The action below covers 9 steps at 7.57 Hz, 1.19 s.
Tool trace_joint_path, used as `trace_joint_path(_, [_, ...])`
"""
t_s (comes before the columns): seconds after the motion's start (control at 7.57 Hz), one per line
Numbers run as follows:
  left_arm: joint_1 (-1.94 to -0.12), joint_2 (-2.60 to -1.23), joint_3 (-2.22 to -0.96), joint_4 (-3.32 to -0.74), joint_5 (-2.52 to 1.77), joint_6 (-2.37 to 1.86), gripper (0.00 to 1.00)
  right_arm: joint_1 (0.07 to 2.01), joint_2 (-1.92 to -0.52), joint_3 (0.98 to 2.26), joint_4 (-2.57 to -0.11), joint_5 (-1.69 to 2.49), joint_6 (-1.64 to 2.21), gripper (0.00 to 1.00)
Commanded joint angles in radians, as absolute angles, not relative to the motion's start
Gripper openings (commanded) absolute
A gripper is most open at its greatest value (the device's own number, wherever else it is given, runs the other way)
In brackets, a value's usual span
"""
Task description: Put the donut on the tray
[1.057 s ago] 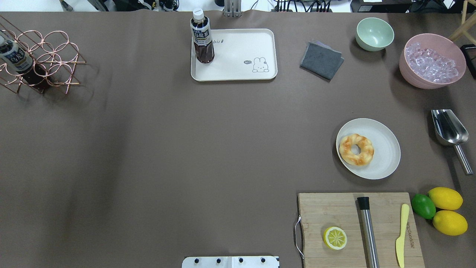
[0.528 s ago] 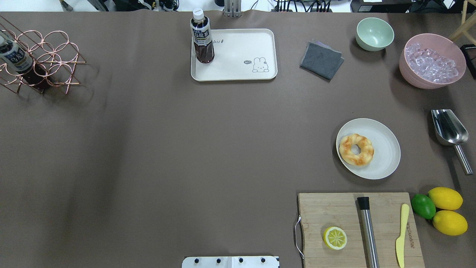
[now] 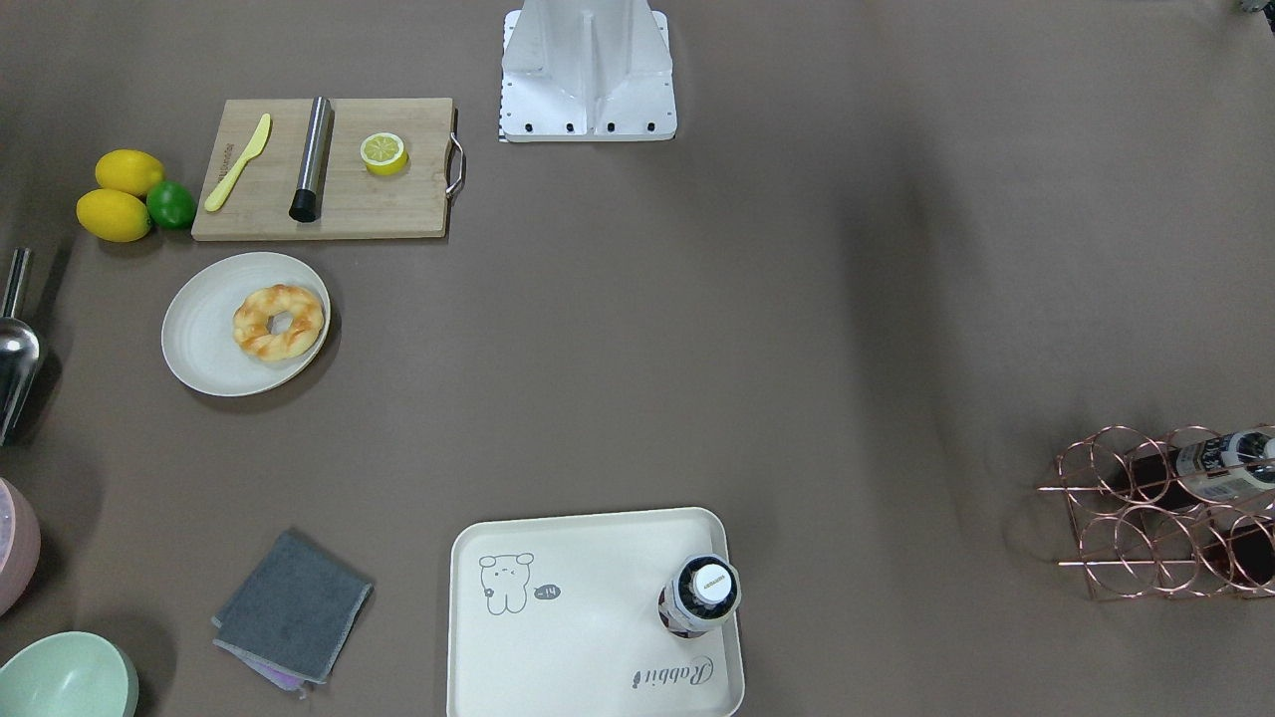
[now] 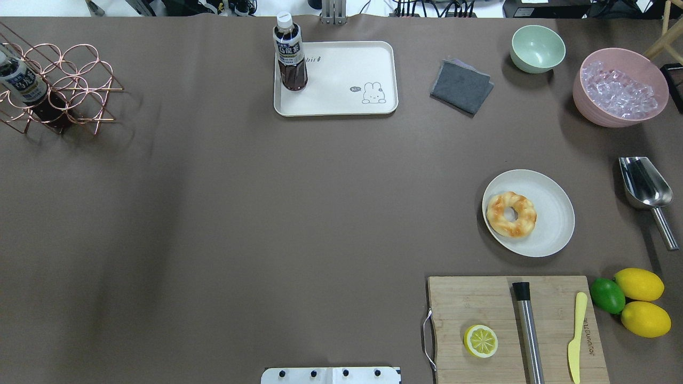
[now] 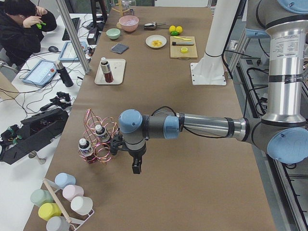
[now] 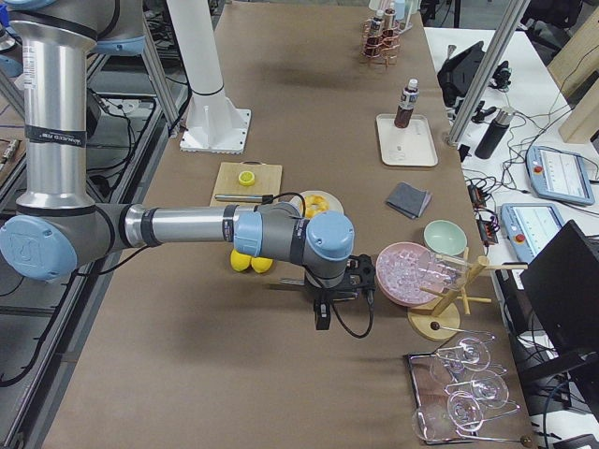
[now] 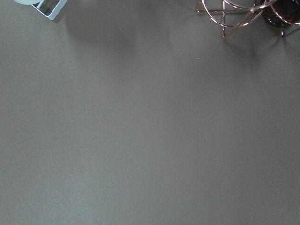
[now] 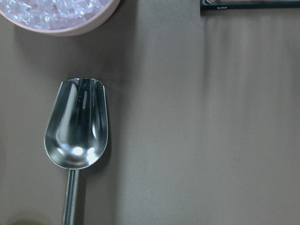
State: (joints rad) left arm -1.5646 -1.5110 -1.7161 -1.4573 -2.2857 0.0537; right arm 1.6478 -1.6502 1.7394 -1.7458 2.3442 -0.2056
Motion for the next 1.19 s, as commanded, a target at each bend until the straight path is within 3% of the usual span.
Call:
trace_joint_path(0.0, [-1.565,-1.511,-1.715,-1.457,-2.286,0.054,0.98,1.549,-1.644,1.86,-1.741,2.368,0.014,1.0])
trace_joint_path(0.53, [-1.565,-1.511,-1.712,-1.457,-2.286,0.054,0.98,1.223,-1.647,1.849,-1.3,2.362,0.522,1.0])
trace_joint_path(1.06, [-1.565,-1.511,-1.698,-1.459,-2.286,0.054,0.98,1.067,-1.635,1.637,-0.877,2.332,0.821,1.0])
